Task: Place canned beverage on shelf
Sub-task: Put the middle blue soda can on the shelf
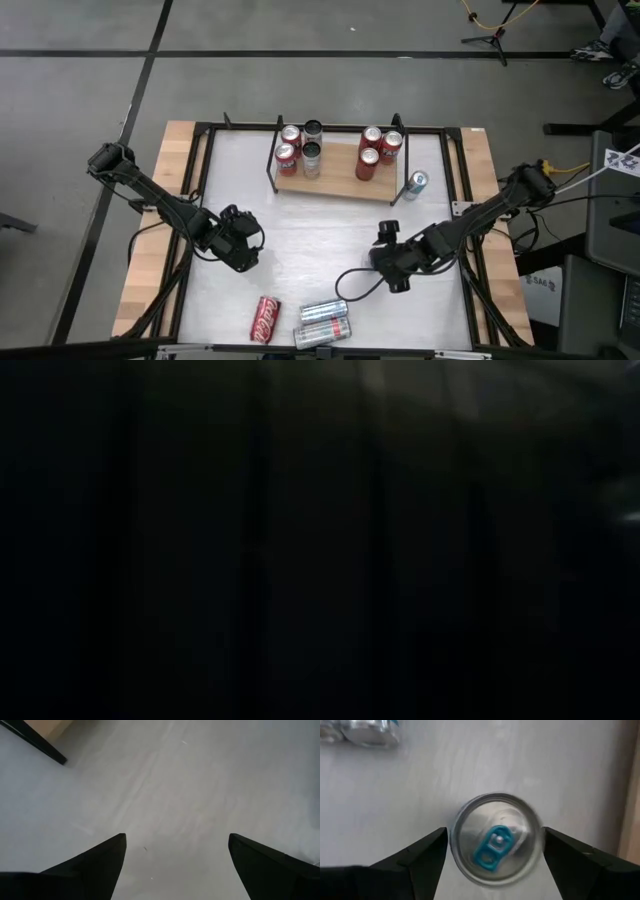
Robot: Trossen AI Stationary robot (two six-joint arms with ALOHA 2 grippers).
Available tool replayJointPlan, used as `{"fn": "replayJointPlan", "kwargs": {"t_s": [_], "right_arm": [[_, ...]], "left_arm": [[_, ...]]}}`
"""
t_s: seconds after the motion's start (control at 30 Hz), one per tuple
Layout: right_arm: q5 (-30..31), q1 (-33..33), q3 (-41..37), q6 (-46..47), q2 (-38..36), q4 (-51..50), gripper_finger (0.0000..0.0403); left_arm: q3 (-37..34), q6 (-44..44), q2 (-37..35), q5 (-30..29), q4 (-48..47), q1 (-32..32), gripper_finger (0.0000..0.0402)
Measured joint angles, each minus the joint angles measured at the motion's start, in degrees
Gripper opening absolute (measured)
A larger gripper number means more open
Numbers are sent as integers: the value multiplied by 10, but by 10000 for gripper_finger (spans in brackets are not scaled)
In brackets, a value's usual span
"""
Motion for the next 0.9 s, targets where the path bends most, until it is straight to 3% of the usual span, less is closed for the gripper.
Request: {"fn": "replayJointPlan", "kwargs": {"t_s": [0.4,0.7,0.9], "right_arm": [[-4,0,0,-23,41,2,306],[-8,-4,1,-23,41,25,218],[-33,-40,17,-25,41,42,216]], "left_arm": [[0,24,0,-30,45,0,344],[0,96,0,-91,126,1,344],[0,100,0,-92,136,12,344]]}}
